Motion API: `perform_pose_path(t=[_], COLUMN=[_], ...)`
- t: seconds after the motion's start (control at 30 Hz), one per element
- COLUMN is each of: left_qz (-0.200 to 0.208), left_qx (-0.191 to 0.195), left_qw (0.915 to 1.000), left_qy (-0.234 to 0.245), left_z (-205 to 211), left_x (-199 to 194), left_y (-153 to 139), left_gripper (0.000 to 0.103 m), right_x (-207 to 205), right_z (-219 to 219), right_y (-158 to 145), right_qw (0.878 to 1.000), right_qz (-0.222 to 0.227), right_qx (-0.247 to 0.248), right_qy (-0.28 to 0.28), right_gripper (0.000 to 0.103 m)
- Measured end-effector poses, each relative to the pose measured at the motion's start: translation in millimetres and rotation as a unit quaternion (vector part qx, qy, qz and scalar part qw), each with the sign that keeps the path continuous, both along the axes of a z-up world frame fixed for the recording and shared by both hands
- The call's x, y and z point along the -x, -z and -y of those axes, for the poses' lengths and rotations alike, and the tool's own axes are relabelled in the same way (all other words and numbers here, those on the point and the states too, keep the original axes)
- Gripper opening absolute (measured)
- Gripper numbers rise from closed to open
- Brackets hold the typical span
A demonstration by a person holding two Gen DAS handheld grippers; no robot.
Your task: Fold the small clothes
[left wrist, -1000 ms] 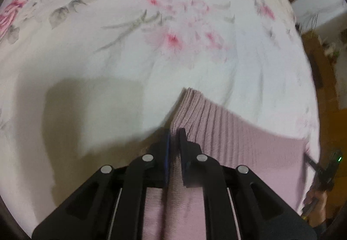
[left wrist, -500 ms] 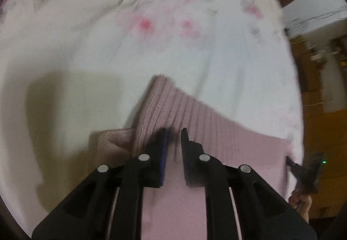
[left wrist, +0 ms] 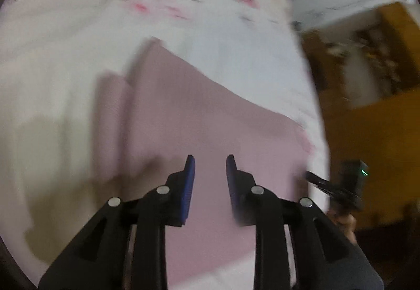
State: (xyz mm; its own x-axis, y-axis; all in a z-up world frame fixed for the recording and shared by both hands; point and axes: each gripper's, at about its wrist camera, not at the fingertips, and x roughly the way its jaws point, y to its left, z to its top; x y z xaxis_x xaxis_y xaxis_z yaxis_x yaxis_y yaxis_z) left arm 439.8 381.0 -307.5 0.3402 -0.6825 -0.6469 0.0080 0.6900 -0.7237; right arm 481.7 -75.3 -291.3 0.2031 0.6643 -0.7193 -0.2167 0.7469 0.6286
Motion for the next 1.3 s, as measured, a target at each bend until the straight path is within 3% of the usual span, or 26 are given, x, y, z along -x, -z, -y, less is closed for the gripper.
perform_pose_path(t=[0.07,0.13,0.2,0.27,0.3,0.37,0.4,0.43,0.47,0.5,0.53,0.57,0.6,0.67,0.7,0.73,0.77,0.83,0.9,0.97,1.1,1.23,1.3], left_qz=[-0.007,-0.027,-0.055,-0.059,-0.054,-0.022,-0.015,-0.015,-0.028,-0.047,-0.052,-0.053,-0.052,-0.041,-0.035,-0.028,-0.026,-0.034,-0.059,-0.076,-0.087,-0.089,-0.097], left_qx=[-0.013,-0.049,-0.094,-0.080,-0.068,-0.045,-0.044,-0.056,-0.079,-0.104,-0.102,-0.092,-0.075,-0.042,-0.034,-0.027,-0.030,-0.049,-0.045,-0.040,-0.017,0.009,-0.001], left_qw=[0.9994,0.9978,0.9938,0.9950,0.9962,0.9987,0.9988,0.9982,0.9963,0.9933,0.9933,0.9943,0.9957,0.9979,0.9982,0.9977,0.9969,0.9946,0.9935,0.9928,0.9929,0.9945,0.9943], left_qy=[0.032,0.034,0.023,0.007,-0.003,-0.011,-0.014,-0.017,-0.016,-0.011,-0.011,-0.014,-0.019,-0.028,-0.036,-0.056,-0.068,-0.085,-0.086,-0.083,-0.080,-0.055,-0.044], left_z=[21,28,24,14,9,1,-2,-8,-11,-13,-21,-25,-31,-50,-66,-85,-93,-120,-141,-145,-139,-109,-97], left_x=[24,36,39,36,38,36,39,41,40,41,41,44,44,50,62,62,59,57,46,42,23,-14,-25], left_y=[10,30,53,55,48,31,29,30,35,46,51,50,44,30,28,20,19,15,21,28,36,41,48], left_gripper=[0.024,0.023,0.012,0.005,0.007,0.034,0.037,0.041,0.041,0.032,0.023,0.023,0.024,0.042,0.048,0.066,0.075,0.075,0.076,0.076,0.076,0.076,0.076], right_x=[28,42,49,54,56,61,63,64,64,63,63,63,63,69,71,75,82,98,127,153,210,240,243], right_z=[-32,-50,-59,-58,-54,-34,-22,-2,16,34,51,63,73,85,92,95,88,55,13,-28,-120,-178,-198], right_y=[9,25,48,55,50,30,20,15,15,20,29,37,39,27,18,8,-4,-23,-33,-35,-11,13,22], right_qw=[0.999,0.998,0.997,0.997,0.997,0.999,0.999,0.999,0.998,0.997,0.995,0.994,0.993,0.992,0.991,0.989,0.988,0.983,0.969,0.949,0.884,0.832,0.809], right_qz=[-0.010,-0.020,-0.030,-0.028,-0.028,-0.010,0.001,0.005,0.004,0.000,-0.012,-0.027,-0.032,-0.026,-0.018,-0.005,0.016,0.062,0.111,0.161,0.258,0.322,0.351], right_qx=[-0.006,0.004,0.047,0.053,0.053,0.040,0.034,0.034,0.042,0.055,0.073,0.075,0.080,0.073,0.074,0.086,0.108,0.164,0.221,0.265,0.358,0.400,0.418], right_qy=[-0.041,-0.054,-0.054,-0.047,-0.044,-0.022,-0.005,0.016,0.036,0.053,0.069,0.076,0.081,0.102,0.113,0.118,0.110,0.058,-0.011,-0.061,-0.155,-0.211,-0.217], right_gripper=[0.010,0.010,0.010,0.009,0.012,0.025,0.032,0.033,0.032,0.029,0.018,0.000,0.000,0.004,0.020,0.027,0.032,0.040,0.069,0.083,0.086,0.083,0.083])
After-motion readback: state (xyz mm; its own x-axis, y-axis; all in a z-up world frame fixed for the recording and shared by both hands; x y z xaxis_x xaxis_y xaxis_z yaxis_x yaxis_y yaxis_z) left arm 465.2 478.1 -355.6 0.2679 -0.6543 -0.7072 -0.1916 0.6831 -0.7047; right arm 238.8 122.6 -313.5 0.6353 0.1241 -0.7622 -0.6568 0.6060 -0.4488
